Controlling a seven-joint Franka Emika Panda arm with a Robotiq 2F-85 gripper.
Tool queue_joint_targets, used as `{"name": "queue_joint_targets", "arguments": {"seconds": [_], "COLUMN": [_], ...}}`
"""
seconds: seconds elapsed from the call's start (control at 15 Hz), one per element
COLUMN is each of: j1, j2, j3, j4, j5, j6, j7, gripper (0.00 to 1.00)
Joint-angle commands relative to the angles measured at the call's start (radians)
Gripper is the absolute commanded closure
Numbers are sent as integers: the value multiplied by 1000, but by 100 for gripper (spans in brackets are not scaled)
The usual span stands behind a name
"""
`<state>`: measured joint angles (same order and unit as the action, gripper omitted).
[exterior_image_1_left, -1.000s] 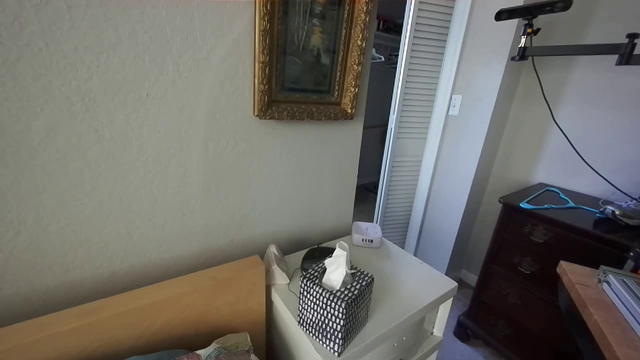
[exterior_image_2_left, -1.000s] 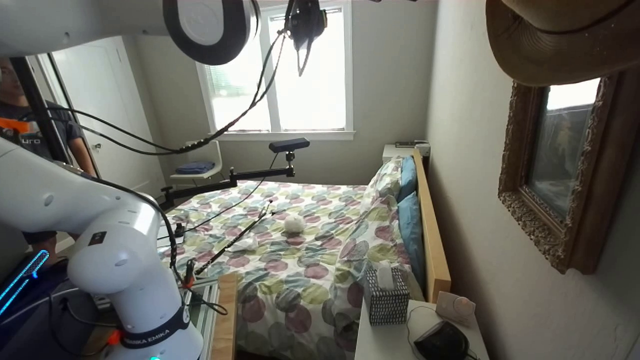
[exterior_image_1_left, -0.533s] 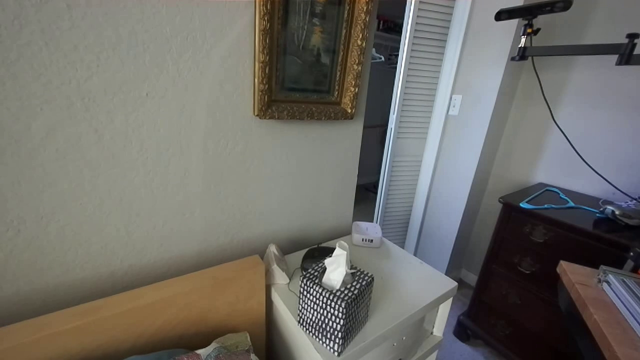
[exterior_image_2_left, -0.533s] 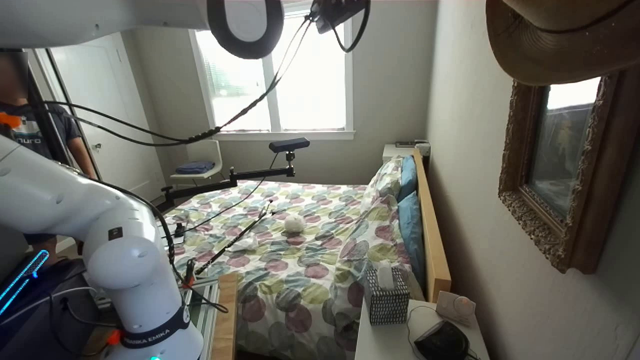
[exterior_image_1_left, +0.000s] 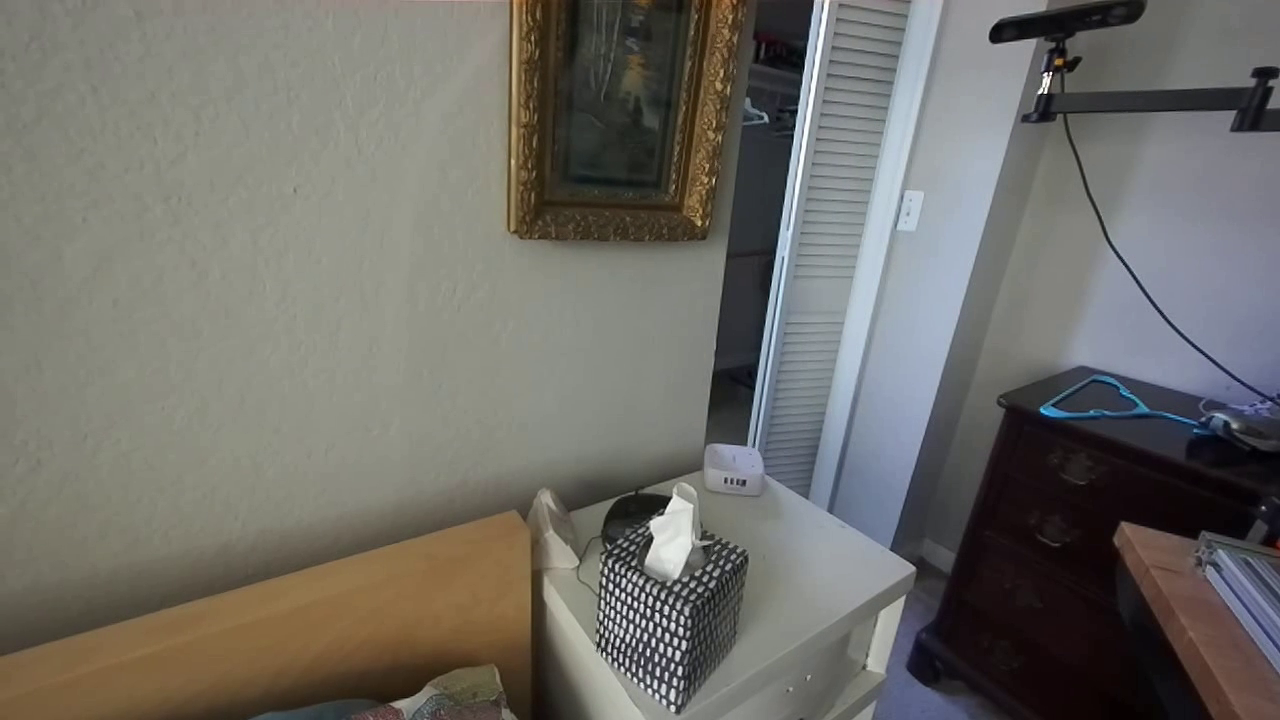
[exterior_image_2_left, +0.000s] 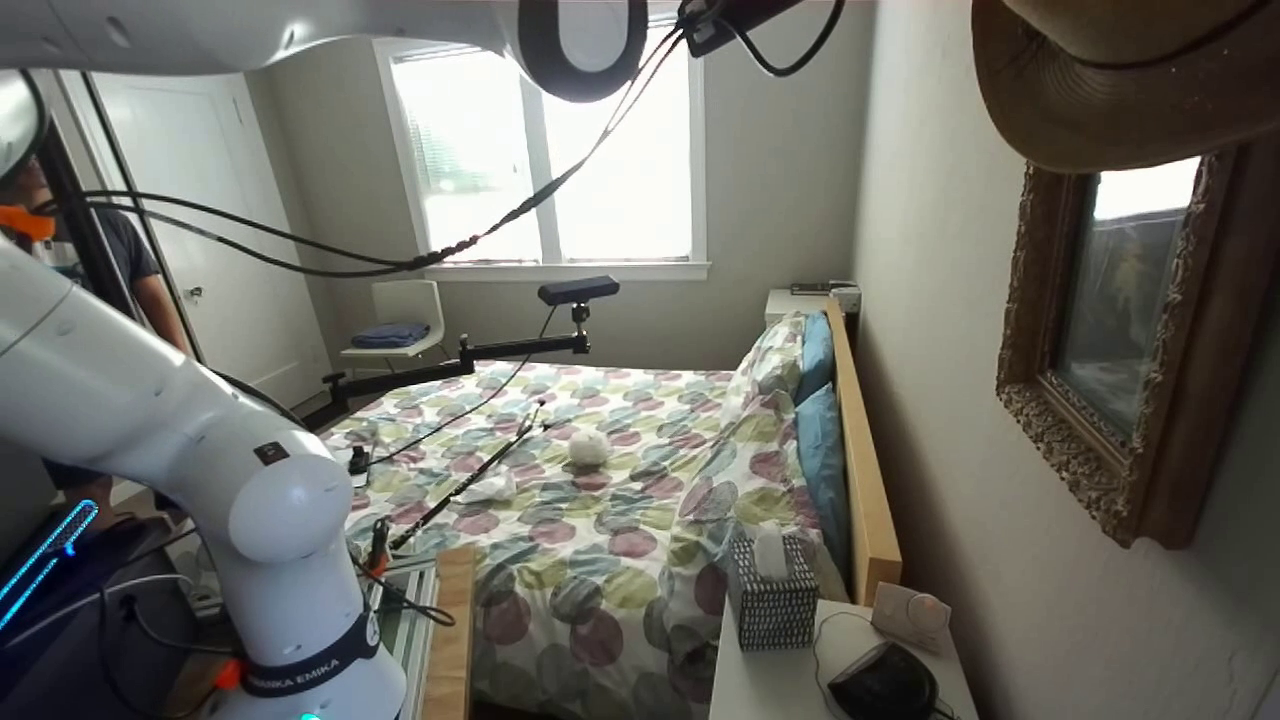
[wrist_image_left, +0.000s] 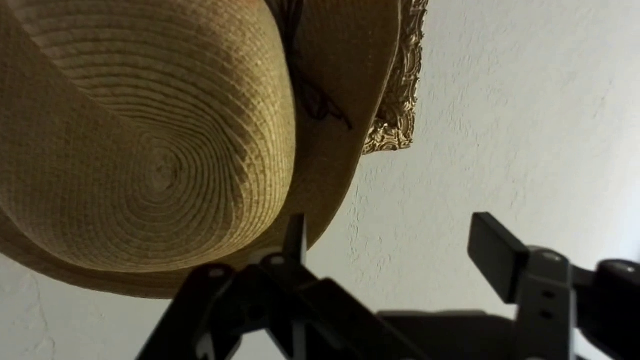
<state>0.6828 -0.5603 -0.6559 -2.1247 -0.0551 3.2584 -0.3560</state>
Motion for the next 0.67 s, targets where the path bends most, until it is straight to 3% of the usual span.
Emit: {"name": "queue_joint_targets", "arguments": {"seconds": [0.0, 0.4, 0.47, 0.6], "j1": [86, 131, 134, 139], "j2": [22, 24, 25, 30], "j3": [-68, -116, -123, -136], "j4": [54, 80, 83, 93], "j5": [-8, -5, -5, -2], "j6": [14, 16, 13, 10], "j7": [-35, -55, -57, -55], "gripper": [48, 91, 47, 50]}}
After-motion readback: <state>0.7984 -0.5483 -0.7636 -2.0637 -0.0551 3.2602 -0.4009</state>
